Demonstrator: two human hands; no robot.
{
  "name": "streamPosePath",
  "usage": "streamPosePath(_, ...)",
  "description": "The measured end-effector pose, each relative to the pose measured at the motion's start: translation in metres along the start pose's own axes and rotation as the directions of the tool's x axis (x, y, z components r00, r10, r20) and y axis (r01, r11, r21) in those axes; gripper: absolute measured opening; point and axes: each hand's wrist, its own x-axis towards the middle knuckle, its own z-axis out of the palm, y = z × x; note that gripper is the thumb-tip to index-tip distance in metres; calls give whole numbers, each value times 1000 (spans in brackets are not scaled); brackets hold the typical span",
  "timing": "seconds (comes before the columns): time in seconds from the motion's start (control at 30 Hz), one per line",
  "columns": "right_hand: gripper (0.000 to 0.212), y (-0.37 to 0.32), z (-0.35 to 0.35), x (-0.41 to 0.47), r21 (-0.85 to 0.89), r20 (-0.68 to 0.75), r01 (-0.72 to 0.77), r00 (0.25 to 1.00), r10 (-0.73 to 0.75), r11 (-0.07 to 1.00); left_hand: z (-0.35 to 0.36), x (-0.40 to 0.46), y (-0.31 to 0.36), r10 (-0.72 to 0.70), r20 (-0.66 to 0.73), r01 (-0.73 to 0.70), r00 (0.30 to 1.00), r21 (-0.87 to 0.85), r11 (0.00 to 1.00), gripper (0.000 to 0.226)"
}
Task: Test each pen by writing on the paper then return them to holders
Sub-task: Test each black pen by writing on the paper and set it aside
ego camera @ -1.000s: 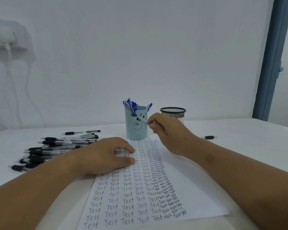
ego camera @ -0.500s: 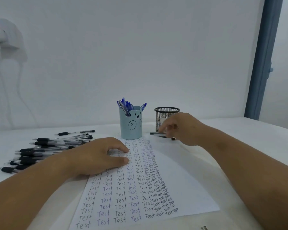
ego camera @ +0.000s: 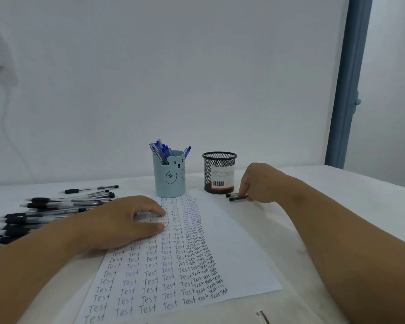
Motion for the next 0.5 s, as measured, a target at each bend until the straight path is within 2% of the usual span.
streamPosePath(0.13, 31, 1, 2, 2, -50, -33, -37, 999, 36, 998, -1, 0, 0, 10, 3, -10, 1000, 7, 1000, 53)
streamPosePath(0.27, 35, -5, -2, -6, -58, -48, -19, 999, 16, 998, 0, 0, 1, 13, -3, -13, 1000, 25, 1000, 48)
streamPosePath(0.4, 31, -33, -5, -19, -92, -94, 111, 988, -119, 990, -2, -2, 5, 6, 6, -6, 1000, 23, 1000, 48)
streamPosePath(0.5, 22, -60, 5, -30, 33, -126, 274, 955, -268, 961, -5, -4, 7, -3, -11, 3, 1000, 45, 999, 39)
